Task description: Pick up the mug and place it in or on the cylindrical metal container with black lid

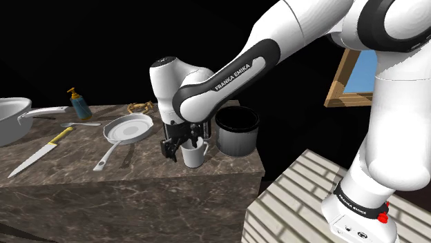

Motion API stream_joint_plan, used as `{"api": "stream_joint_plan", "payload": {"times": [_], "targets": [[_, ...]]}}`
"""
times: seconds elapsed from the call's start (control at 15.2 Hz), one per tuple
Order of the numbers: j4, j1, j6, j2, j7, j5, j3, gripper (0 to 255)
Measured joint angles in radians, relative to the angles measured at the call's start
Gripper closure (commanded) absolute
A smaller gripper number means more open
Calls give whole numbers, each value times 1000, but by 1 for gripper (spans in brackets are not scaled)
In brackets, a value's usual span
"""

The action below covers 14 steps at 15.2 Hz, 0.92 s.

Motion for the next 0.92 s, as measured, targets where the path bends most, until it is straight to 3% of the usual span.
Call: {"api": "stream_joint_plan", "payload": {"times": [0.26,0.33,0.92], "targets": [[0,1,3,2,1,-2,0,0],[0,1,3,2,1,-2,0,255],[0,1,3,2,1,-2,0,255]]}}
